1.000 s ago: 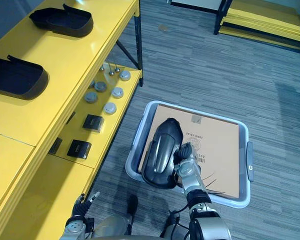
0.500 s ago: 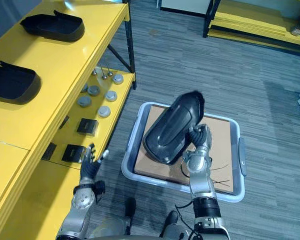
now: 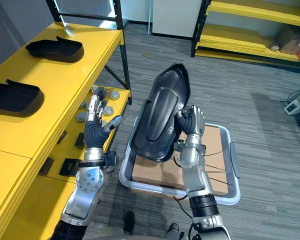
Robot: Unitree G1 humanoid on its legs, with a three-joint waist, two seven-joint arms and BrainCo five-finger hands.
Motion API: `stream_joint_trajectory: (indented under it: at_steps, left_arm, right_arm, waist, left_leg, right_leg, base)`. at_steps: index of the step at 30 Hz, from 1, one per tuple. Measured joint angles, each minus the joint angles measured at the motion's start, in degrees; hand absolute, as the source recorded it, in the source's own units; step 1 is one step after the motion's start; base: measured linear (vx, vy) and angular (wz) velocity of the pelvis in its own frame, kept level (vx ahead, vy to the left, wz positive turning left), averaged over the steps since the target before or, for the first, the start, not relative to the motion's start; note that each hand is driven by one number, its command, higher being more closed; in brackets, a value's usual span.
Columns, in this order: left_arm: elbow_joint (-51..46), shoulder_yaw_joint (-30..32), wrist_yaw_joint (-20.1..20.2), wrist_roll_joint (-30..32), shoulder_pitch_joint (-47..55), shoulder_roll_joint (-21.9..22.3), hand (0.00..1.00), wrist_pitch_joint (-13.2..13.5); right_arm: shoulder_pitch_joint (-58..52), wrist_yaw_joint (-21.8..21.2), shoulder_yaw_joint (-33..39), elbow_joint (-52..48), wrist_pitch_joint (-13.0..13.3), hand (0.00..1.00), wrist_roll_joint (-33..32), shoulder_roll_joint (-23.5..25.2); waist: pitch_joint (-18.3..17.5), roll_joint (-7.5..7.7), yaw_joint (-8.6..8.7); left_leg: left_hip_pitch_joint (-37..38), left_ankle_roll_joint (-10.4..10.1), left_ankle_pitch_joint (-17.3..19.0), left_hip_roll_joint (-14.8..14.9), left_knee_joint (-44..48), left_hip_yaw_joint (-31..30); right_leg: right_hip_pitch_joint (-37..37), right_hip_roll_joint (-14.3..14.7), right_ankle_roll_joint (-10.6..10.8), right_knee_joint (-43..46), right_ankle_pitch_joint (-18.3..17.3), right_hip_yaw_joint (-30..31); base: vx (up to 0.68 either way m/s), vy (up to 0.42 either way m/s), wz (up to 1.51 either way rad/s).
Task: Walk over and take plastic housings, then place them on the shelf
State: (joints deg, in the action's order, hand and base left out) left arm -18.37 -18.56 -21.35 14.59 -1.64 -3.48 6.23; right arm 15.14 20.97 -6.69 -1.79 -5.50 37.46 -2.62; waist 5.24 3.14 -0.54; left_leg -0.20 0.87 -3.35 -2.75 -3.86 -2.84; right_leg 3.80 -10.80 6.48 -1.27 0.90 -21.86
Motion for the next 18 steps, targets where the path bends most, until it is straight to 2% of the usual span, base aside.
stream_joint_trajectory:
  at_steps: [4,11,12,15,18]
  left_arm:
    - [4.1,-1.2,-0.2,3.7,-3.4,0.2,0.00,-3.7]
    - [7.7,-1.8,-1.2,8.9,-4.4,0.7,0.00,-6.1]
    - [7.9,-1.8,-1.3,9.3,-4.4,0.7,1.00,-6.5]
    - [8.8,-2.0,-1.6,10.9,-4.8,1.2,1.00,-7.3]
    - [10.6,-1.9,-1.5,10.8,-4.8,1.3,1.00,-7.6]
  right_arm:
    - [1.7,0.0,-1.9,-3.3,0.4,1.00,0.5,1.2]
    - [2.7,0.2,-3.4,-4.4,0.4,1.00,0.9,2.3]
    - [2.7,0.2,-3.5,-4.7,0.4,1.00,0.9,2.3]
    - [2.1,0.5,-3.9,-6.9,0.4,1.00,0.9,2.2]
    - [1.3,0.7,-4.1,-8.8,0.4,1.00,0.9,2.2]
  waist:
    - [-0.5,0.10,0.33]
    - [-0.9,0.38,1.21]
    - [-0.9,0.39,1.40]
    - [-1.1,0.39,1.52]
    - [-2.8,0.47,1.42]
  left_leg:
    - [0.1,0.0,0.0,0.0,0.1,0.3]
    - [0.8,0.0,0.0,0.0,-0.3,1.4]
    - [0.9,0.0,0.0,0.1,-0.3,1.5]
    - [1.1,0.0,0.0,0.2,-0.6,1.7]
    - [1.2,0.0,0.0,0.4,-1.2,1.7]
  right_leg:
    - [0.0,0.0,0.0,0.0,0.1,0.2]
    - [0.1,0.0,0.0,-0.2,0.1,1.3]
    - [0.1,0.0,0.0,-0.2,0.1,1.4]
    - [0.0,0.1,0.0,-0.2,0.2,1.7]
    - [0.0,0.4,0.0,-0.6,0.2,1.7]
  base:
    - [0.01,-0.001,-0.02]
    - [0.01,-0.008,-0.07]
    - [0.00,-0.013,-0.09]
    - [-0.01,-0.014,-0.04]
    - [0.00,0.000,0.00]
